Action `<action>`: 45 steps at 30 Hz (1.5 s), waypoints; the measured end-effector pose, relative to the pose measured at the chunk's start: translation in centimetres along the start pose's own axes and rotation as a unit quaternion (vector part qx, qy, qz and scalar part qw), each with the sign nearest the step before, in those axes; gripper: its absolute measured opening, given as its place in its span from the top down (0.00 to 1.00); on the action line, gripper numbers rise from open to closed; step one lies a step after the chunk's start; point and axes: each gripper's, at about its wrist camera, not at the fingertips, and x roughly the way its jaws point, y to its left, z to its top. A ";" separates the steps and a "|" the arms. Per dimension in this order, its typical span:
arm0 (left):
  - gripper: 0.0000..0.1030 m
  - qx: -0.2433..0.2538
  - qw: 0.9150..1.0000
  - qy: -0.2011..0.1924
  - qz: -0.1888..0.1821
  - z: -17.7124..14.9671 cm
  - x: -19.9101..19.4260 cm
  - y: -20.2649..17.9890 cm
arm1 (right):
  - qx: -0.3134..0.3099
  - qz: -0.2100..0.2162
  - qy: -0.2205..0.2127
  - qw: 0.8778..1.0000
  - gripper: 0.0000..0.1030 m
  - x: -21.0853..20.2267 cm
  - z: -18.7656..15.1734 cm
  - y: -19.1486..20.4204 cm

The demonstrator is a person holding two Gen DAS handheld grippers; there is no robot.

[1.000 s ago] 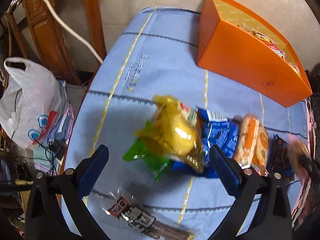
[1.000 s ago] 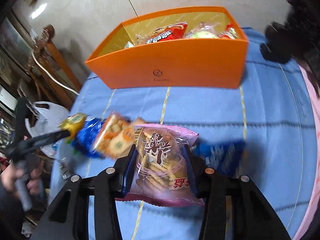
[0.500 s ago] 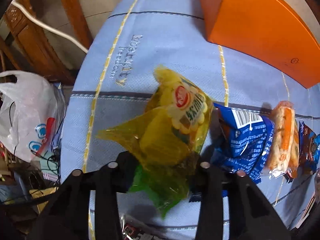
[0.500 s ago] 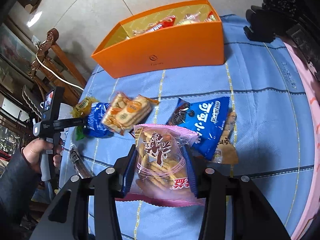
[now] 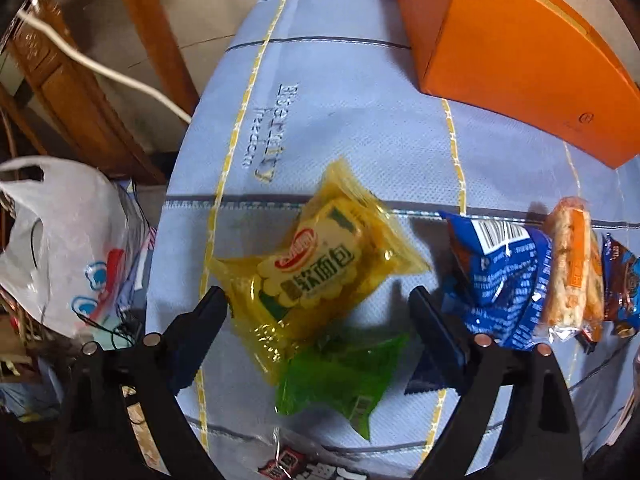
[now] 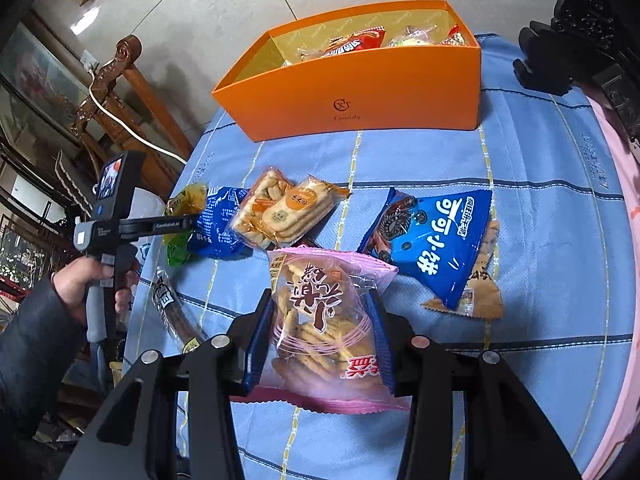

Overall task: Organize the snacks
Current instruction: 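Grasp the yellow soft bread bag with left tool while right tool grasps pink cookie bag, then carry both bags into the orange box and open both tools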

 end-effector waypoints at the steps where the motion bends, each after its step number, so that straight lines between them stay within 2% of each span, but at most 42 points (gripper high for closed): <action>1: 0.13 0.006 1.000 -0.001 0.004 0.3 0.2 -0.2 | 0.002 0.000 0.000 1.000 0.56 0.0 0.0 -0.1; 3: 0.13 0.014 1.000 0.001 0.010 0.6 0.5 -0.2 | 0.008 -0.001 -0.001 1.000 0.55 0.0 0.0 -0.4; 5: 0.26 0.027 1.000 -0.002 0.011 0.8 0.8 -0.4 | 0.011 -0.002 0.000 1.000 0.55 0.0 0.0 -0.6; 6: 0.37 0.038 0.999 0.002 0.009 0.7 0.9 -0.6 | 0.013 -0.002 0.001 1.000 0.55 0.1 0.0 -0.7; 7: 0.38 0.050 0.999 -0.001 0.006 0.8 0.9 -0.7 | 0.014 -0.002 0.002 1.000 0.55 0.2 0.0 -0.7; 9: 0.51 0.076 0.997 -0.016 0.013 0.6 0.5 -1.2 | 0.013 -0.001 0.004 1.000 0.55 0.5 0.1 -0.6; 11: 0.54 0.087 0.996 -0.030 0.013 0.3 -0.4 -1.5 | 0.011 0.002 0.004 1.000 0.55 0.5 0.2 -0.2; 19: 0.54 0.040 0.994 -0.074 -0.065 -1.8 -5.8 -0.7 | -0.005 0.018 -0.011 1.000 0.56 -0.3 1.1 1.2; 23: 0.54 0.024 0.993 -0.080 -0.082 -2.5 -7.0 -0.1 | -0.020 0.003 -0.003 1.000 0.56 -0.2 1.2 1.4; 24: 0.54 0.021 0.993 -0.081 -0.084 -2.6 -7.2 -0.1 | -0.029 -0.006 0.016 0.999 0.51 0.4 0.9 1.5; 25: 0.54 0.020 0.993 -0.086 -0.084 -2.8 -7.5 -0.2 | -0.033 -0.017 0.039 0.999 0.38 1.2 0.6 1.4; 26: 0.54 0.021 0.992 -0.087 -0.086 -3.1 -7.8 -0.3 | -0.024 -0.031 0.055 0.998 0.33 2.0 -0.1 1.0; 28: 0.54 0.019 0.991 -0.090 -0.092 -3.5 -8.0 -0.5 | -0.005 -0.032 0.074 0.997 0.31 3.1 -1.1 0.4; 33: 0.54 0.020 0.991 -0.084 -0.098 -4.3 -8.0 -1.2 | 0.028 -0.075 0.089 0.993 0.31 6.6 -2.5 0.3; 35: 0.54 0.021 0.991 -0.081 -0.101 -4.6 -8.0 -1.6 | 0.017 -0.094 0.083 0.992 0.32 7.9 -2.6 0.9; 36: 0.54 0.021 0.991 -0.080 -0.102 -4.7 -8.1 -1.7 | 0.014 -0.108 0.079 0.991 0.37 8.3 -2.6 1.2; 37: 0.54 0.022 0.991 -0.080 -0.104 -4.8 -8.1 -1.9 | 0.010 -0.116 0.076 0.990 0.50 8.5 -2.6 1.3; 38: 0.54 0.024 0.991 -0.079 -0.106 -5.0 -8.2 -2.1 | -0.003 -0.124 0.067 0.990 0.51 8.6 -2.7 1.5; 39: 0.54 0.025 0.991 -0.077 -0.108 -5.2 -8.2 -2.2 | -0.005 -0.124 0.062 0.990 0.57 8.4 -2.8 1.5; 41: 0.54 0.024 0.991 -0.077 -0.111 -5.4 -8.4 -2.3 | 0.004 -0.110 0.045 0.993 0.60 6.8 -2.7 1.1; 43: 0.54 0.024 0.990 -0.079 -0.115 -5.6 -8.7 -2.3 | 0.023 -0.068 0.035 0.997 0.60 4.9 -2.5 0.4; 45: 0.54 0.029 0.989 -0.087 -0.119 -5.6 -9.4 -2.5 | 0.026 -0.046 0.015 0.998 0.60 2.3 -2.2 0.3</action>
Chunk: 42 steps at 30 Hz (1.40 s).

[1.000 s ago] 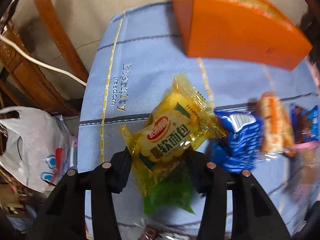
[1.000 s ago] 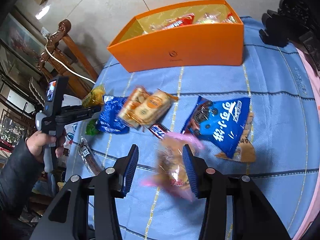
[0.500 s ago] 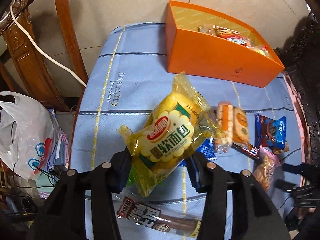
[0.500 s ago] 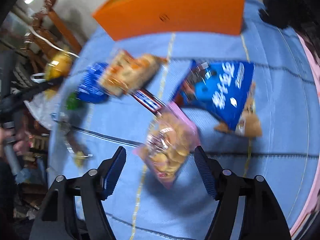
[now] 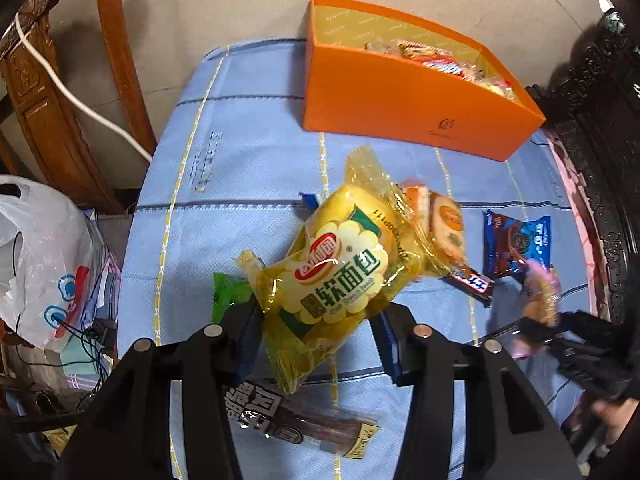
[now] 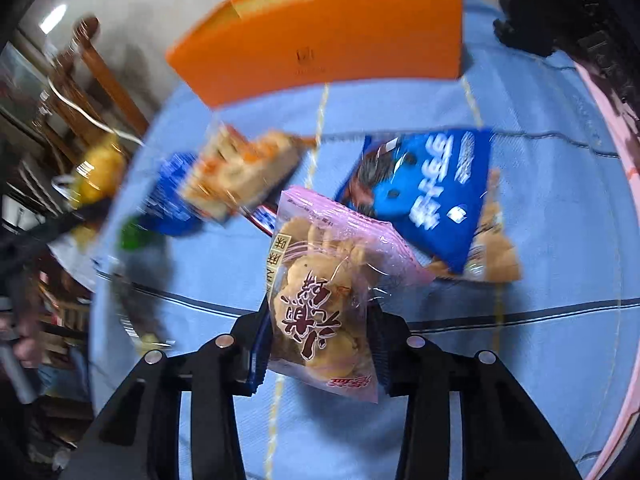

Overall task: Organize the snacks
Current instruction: 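Carry both bags into the orange box and open both tools, then move both tools back over the remaining snack pile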

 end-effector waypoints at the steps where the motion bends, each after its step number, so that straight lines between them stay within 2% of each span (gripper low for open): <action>1: 0.54 0.004 1.000 -0.005 -0.003 0.2 -0.4 -0.3 | -0.003 0.006 -0.010 1.000 0.59 -0.9 0.2 0.0; 4: 0.54 0.013 1.000 -0.017 -0.010 1.3 -1.4 -1.0 | -0.008 0.022 -0.054 0.998 0.59 -4.4 1.8 0.0; 9: 0.54 0.024 0.998 -0.047 -0.025 4.4 -3.0 -2.8 | -0.022 0.028 -0.109 0.993 0.59 -7.6 6.2 -0.1; 14: 0.54 0.030 0.997 -0.065 -0.038 8.9 -3.2 -4.6 | -0.037 0.029 -0.145 0.988 0.59 -8.7 12.3 0.2; 21: 0.54 0.031 0.995 -0.077 -0.047 17.4 -1.0 -7.0 | -0.033 0.014 -0.162 0.986 0.59 -5.5 22.2 -0.1; 25: 0.53 0.027 0.997 -0.069 -0.032 21.9 2.0 -7.9 | -0.034 -0.010 -0.156 0.987 0.59 -2.4 25.9 0.0; 27: 0.47 0.020 0.997 -0.065 -0.024 23.0 3.3 -7.8 | -0.027 -0.013 -0.164 0.986 0.56 -1.4 27.1 -0.4; 28: 0.27 0.013 0.998 -0.064 -0.011 23.5 3.9 -7.8 | -0.024 -0.018 -0.164 0.986 0.45 -1.1 27.5 -0.5; 30: 0.05 -0.011 0.996 -0.084 0.029 23.7 4.0 -7.4 | -0.011 -0.034 -0.181 0.983 0.35 -1.4 27.5 -1.3; 31: 0.05 -0.017 0.994 -0.106 0.031 23.4 3.5 -7.1 | -0.010 -0.028 -0.188 0.982 0.33 -1.7 27.0 -1.6; 32: 0.05 -0.017 0.993 -0.111 0.026 23.2 3.3 -7.0 | -0.010 -0.027 -0.187 0.982 0.33 -1.8 26.7 -1.9; 34: 0.05 -0.012 0.995 -0.094 0.022 22.9 3.5 -6.8 | -0.004 -0.028 -0.186 0.982 0.33 -2.2 25.6 -2.7; 38: 0.05 -0.004 0.996 -0.088 0.025 20.7 2.6 -6.2 | 0.013 -0.016 -0.176 0.984 0.32 -3.0 22.4 -4.0; 42: 0.05 -0.004 0.997 -0.077 0.026 17.8 1.3 -5.7 | 0.019 -0.023 -0.155 0.987 0.24 -3.5 17.7 -4.5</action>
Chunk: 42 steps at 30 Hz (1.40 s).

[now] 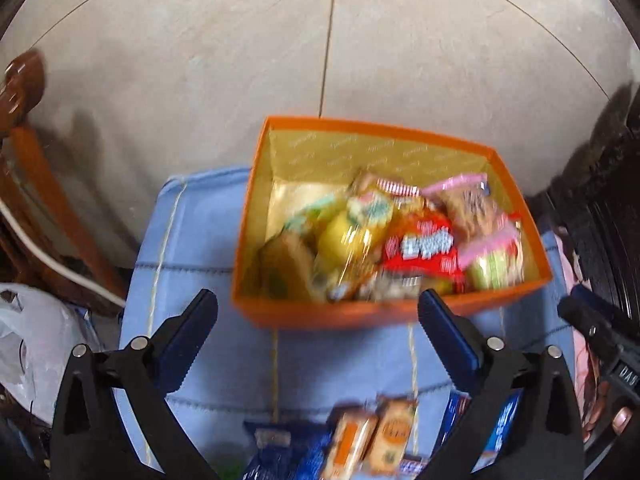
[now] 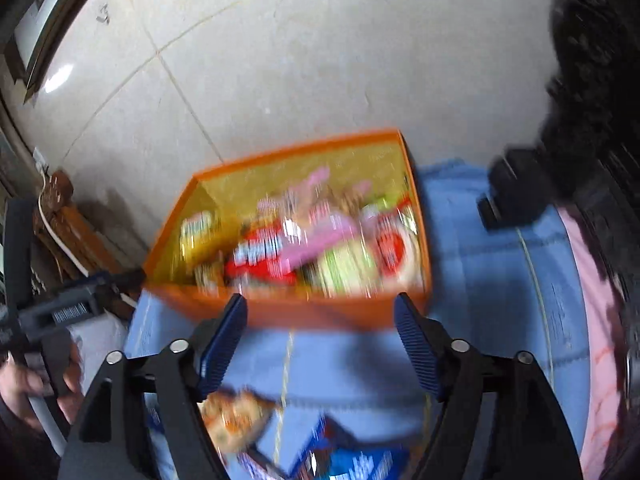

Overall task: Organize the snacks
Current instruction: 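Move both tools back over the remaining snack pile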

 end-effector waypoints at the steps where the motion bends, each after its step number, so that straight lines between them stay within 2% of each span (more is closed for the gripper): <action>1: 0.05 -0.002 1.000 0.004 0.000 -0.9 -0.5 0.4 | 0.001 -0.004 0.003 1.000 0.21 -0.4 -0.9 -0.1; 3: 0.05 0.000 1.000 0.014 0.002 -2.8 -1.2 1.1 | 0.010 -0.010 0.016 1.000 0.09 -1.5 -3.5 -0.5; 6: 0.05 0.000 1.000 0.019 0.014 -6.5 -3.0 2.5 | 0.018 -0.023 0.029 0.999 0.04 -3.2 -7.4 -1.0; 14: 0.05 -0.033 0.997 0.066 0.034 -15.7 -4.7 6.8 | 0.044 -0.054 0.086 0.994 0.04 -5.1 -15.8 -2.1; 16: 0.05 -0.047 0.995 0.084 0.035 -18.2 -4.6 7.8 | 0.049 -0.064 0.092 0.992 0.04 -5.3 -17.2 -2.1; 22: 0.05 -0.063 0.991 0.115 0.036 -22.7 -5.0 8.8 | 0.030 -0.057 0.120 0.991 0.04 -5.1 -20.6 -0.4; 29: 0.05 -0.067 0.987 0.146 0.024 -25.1 -4.4 7.7 | 0.040 -0.039 0.122 0.991 0.04 -5.4 -21.5 0.1; 32: 0.05 -0.058 0.986 0.155 0.022 -25.8 -4.1 6.8 | 0.038 -0.056 0.113 0.991 0.04 -5.5 -21.2 -0.6; 37: 0.05 -0.047 0.986 0.162 0.019 -26.1 -3.7 5.6 | 0.056 -0.086 0.102 0.989 0.04 -5.0 -20.0 -3.3; 42: 0.05 -0.058 0.984 0.165 0.017 -26.0 -3.6 5.6 | 0.054 -0.070 0.088 0.992 0.04 -3.7 -17.2 -3.4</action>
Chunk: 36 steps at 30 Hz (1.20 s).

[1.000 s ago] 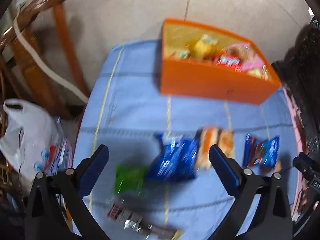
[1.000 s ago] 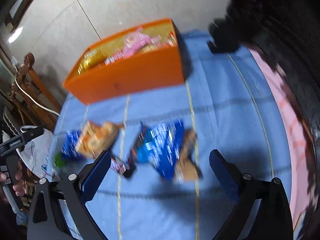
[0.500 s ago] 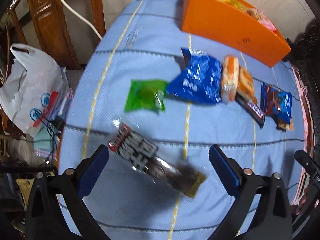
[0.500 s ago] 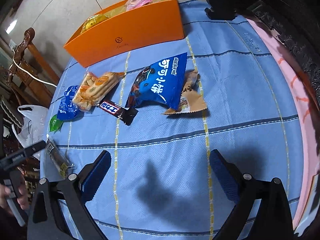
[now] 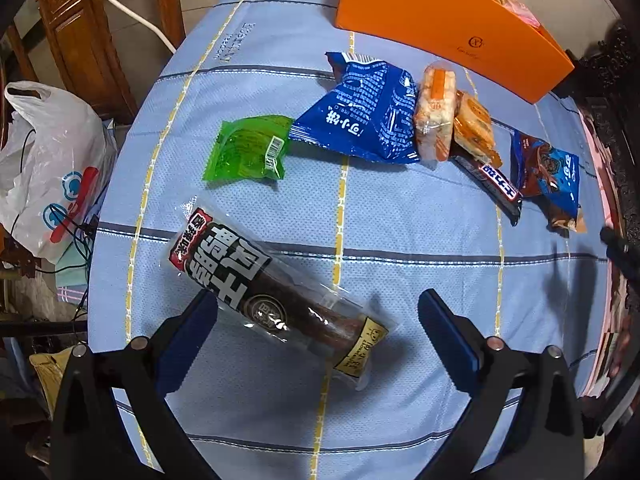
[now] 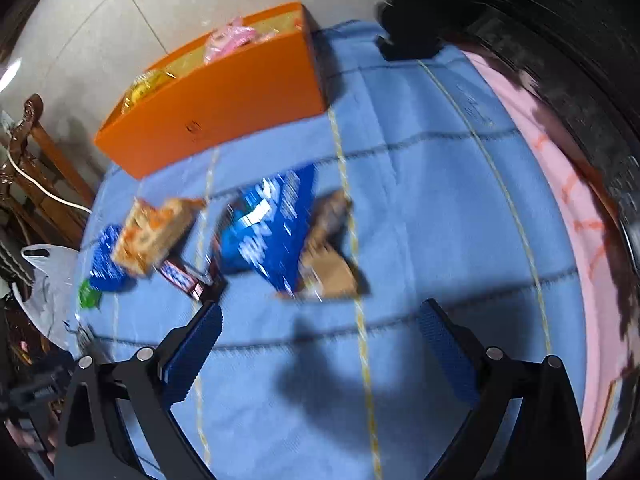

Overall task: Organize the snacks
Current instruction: 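Move both tools back over the remaining snack pile, then grasp a blue chip bag with left tool while right tool grasps large blue chip bag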

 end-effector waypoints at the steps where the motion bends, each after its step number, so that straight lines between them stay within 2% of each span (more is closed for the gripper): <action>1: 0.05 -0.003 1.000 -0.001 0.000 0.1 0.0 0.1 | -0.014 -0.001 -0.005 1.000 0.04 0.3 0.9 0.7; 5: 0.05 -0.011 1.000 -0.002 0.002 0.6 0.1 0.1 | -0.065 -0.013 0.001 0.998 0.04 2.8 3.6 3.3; 10: 0.05 -0.020 1.000 -0.001 0.005 0.9 0.4 0.4 | -0.099 -0.020 0.027 0.994 0.04 6.6 5.0 5.8; 13: 0.05 -0.023 1.000 0.003 0.010 1.0 0.8 0.5 | -0.137 -0.051 0.039 0.989 0.04 8.5 4.9 7.3; 14: 0.05 -0.024 1.000 0.003 0.011 1.2 0.9 0.6 | -0.168 -0.067 0.036 0.983 0.06 9.1 4.6 8.0; 15: 0.05 -0.025 1.000 0.002 0.011 1.3 0.9 0.7 | -0.188 -0.055 0.041 0.980 0.28 9.6 4.5 8.5; 16: 0.05 -0.026 1.000 0.002 0.012 1.5 0.9 0.7 | -0.194 -0.029 0.052 0.979 0.37 9.8 4.5 8.8; 17: 0.05 -0.025 1.000 0.002 0.012 1.7 1.0 0.7 | -0.191 -0.024 0.059 0.980 0.40 9.7 4.7 8.8; 18: 0.05 -0.023 1.000 0.000 0.013 1.9 0.9 0.7 | -0.186 -0.019 0.060 0.980 0.47 9.4 4.9 8.7; 19: 0.05 -0.019 1.000 -0.004 0.015 2.3 0.8 0.6 | -0.175 -0.015 0.053 0.983 0.48 8.8 5.0 8.5; 22: 0.05 -0.013 1.000 -0.020 0.013 3.5 0.4 0.4 | -0.102 0.053 0.042 0.993 0.49 5.7 4.9 6.0; 26: 0.05 0.007 0.999 -0.049 0.010 6.6 0.1 -0.4 | -0.048 0.102 0.044 0.993 0.49 2.9 3.3 3.0; 28: 0.05 0.016 0.998 -0.061 0.019 8.3 0.3 -0.8 | -0.034 0.109 0.051 0.992 0.49 2.2 2.3 1.8; 32: 0.05 -0.010 0.998 -0.063 0.005 11.8 1.1 -0.3 | -0.007 0.109 0.057 0.992 0.49 1.3 0.0 0.3; 34: 0.05 -0.018 0.998 -0.052 -0.014 13.0 1.8 -0.4 | 0.000 0.110 0.062 0.992 0.49 1.3 -0.6 -0.1; 36: 0.06 -0.005 0.999 -0.039 -0.020 13.5 2.8 -1.2 | 0.005 0.112 0.061 0.992 0.49 1.1 -1.0 -0.4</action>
